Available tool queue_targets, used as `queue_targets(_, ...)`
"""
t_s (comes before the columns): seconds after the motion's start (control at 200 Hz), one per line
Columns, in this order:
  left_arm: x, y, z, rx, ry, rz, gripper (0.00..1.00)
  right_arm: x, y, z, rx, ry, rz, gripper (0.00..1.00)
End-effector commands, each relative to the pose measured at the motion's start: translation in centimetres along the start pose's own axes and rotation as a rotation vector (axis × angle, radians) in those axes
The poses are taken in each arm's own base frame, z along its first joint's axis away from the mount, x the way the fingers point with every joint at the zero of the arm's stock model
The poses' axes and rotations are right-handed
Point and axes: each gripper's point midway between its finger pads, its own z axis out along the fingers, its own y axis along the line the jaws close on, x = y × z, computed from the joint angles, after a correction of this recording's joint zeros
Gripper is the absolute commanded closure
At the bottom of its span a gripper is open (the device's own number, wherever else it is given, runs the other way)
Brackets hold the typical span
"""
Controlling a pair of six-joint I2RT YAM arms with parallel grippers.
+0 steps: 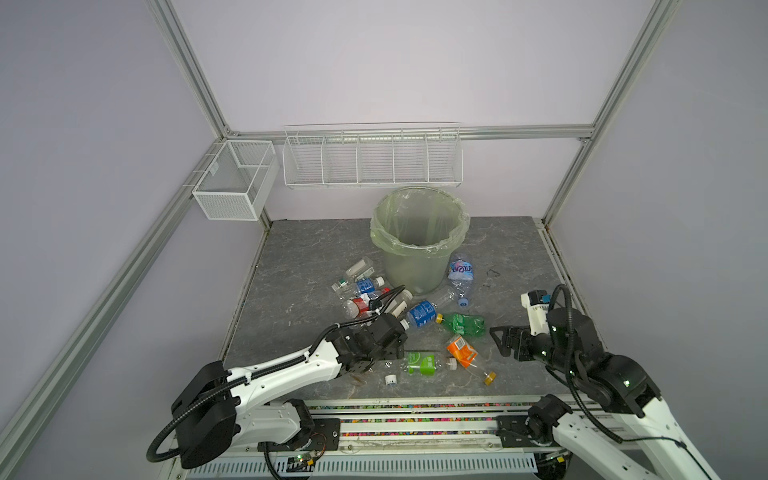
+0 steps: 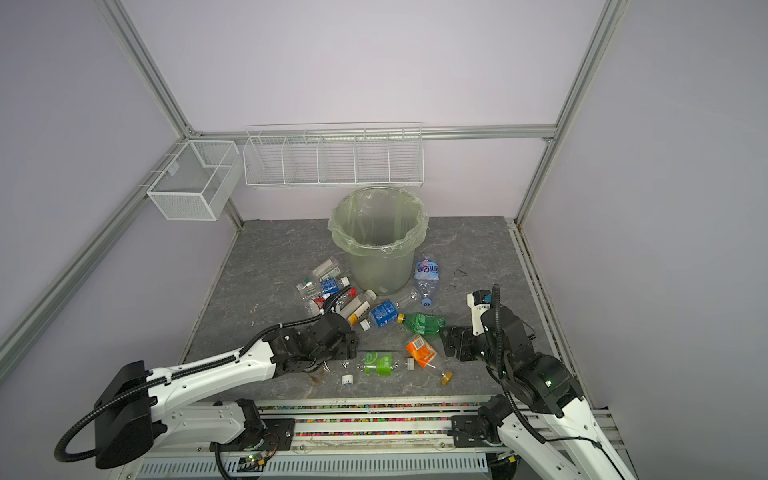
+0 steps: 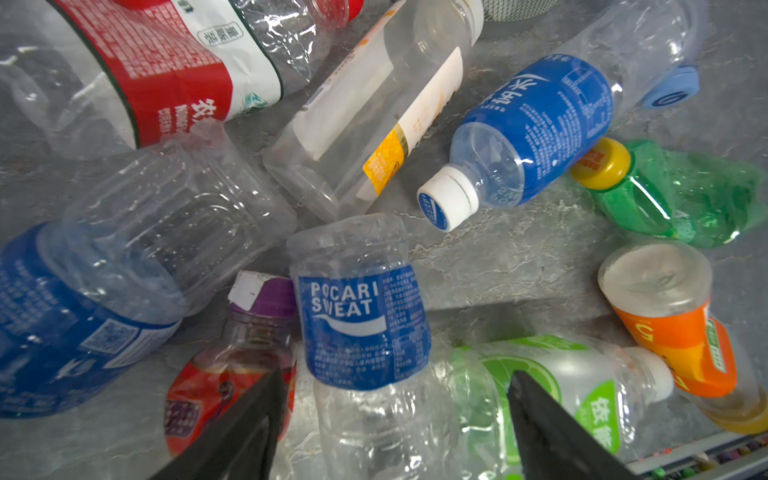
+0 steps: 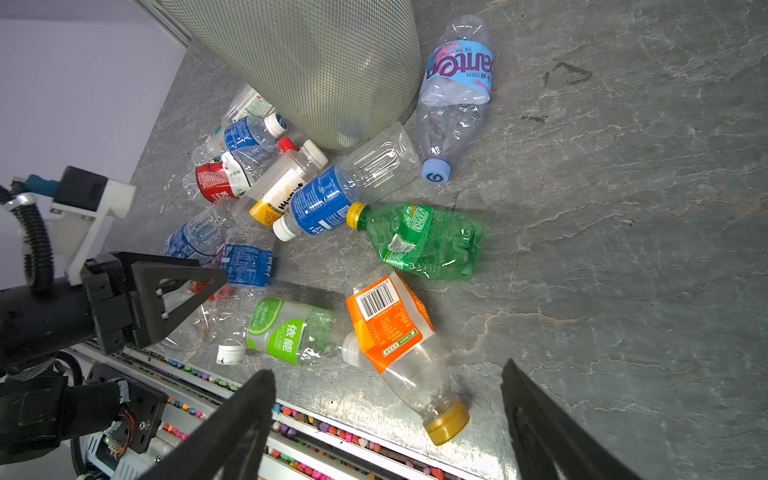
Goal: Throw the plastic bottles in the bin
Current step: 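Reach the left gripper into the pile and close on a blue-labelled bottle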
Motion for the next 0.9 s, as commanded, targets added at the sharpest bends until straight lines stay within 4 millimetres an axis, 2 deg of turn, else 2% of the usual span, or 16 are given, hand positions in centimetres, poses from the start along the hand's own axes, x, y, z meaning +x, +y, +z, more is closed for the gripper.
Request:
queue_targets(0.0, -1.2, -0.8, 0.6, -0.021, -0.035, -0.061, 0.16, 0.2, -0.1, 0.1, 0.001, -0.010, 0.019, 0.12)
queue_targets(0.38, -0.8, -0.9, 3.7, -0.140, 0.035, -0.048, 0.19, 0.6, -0.5, 0.3, 0.010, -0.007, 0.018, 0.12)
queue_targets(0.64, -0.3, 0.3, 4.4, -0.155, 0.049, -0.077, 0.23, 0.9, -0.8, 0.6, 0.020, -0.004, 0.017, 0.12)
queue_targets(0.77, 0.3, 0.3, 5.0, -0.162, 0.076, -0.064, 0.26, 1.0, -0.8, 0.9, 0.020, -0.003, 0.023, 0.12)
queue_targets(0.895, 0.5, -0.1, 5.5, -0.168, 0.104, -0.045, 0.24, 1.0, -0.8, 1.2, 0.019, -0.001, 0.026, 0.12)
